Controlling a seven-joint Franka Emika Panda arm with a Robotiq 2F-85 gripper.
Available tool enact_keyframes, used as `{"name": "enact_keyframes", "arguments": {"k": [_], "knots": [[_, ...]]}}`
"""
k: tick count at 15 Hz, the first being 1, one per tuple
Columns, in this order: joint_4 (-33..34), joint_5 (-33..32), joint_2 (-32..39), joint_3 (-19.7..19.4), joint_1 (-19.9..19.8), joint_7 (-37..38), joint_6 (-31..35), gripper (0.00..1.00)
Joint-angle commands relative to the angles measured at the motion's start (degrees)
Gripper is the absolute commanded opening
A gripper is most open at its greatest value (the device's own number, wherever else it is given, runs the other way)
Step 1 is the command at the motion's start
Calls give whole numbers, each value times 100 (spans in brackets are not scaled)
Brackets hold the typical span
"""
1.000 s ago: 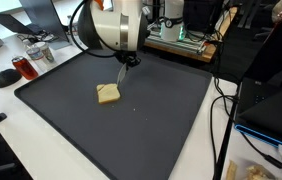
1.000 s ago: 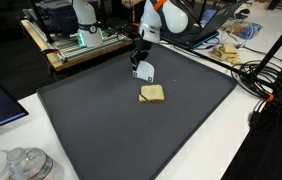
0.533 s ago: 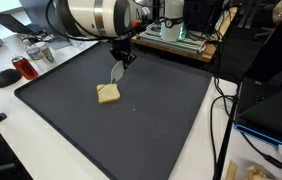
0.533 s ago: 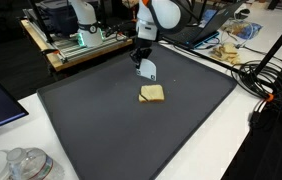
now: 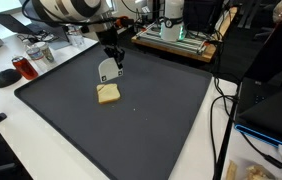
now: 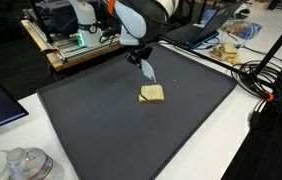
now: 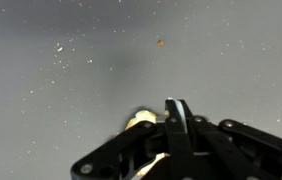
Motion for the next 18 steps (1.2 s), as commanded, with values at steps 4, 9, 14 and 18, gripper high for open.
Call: {"name": "enact_keyframes", "arguments": {"k": [4, 9, 14, 18], "knots": [[75, 0, 125, 159, -62, 82, -10, 4], [133, 0, 130, 323, -152, 606, -89, 1], [211, 0, 220, 456, -201, 1405, 2, 1], [-87, 0, -218, 419, -275, 2282, -513, 1]]}}
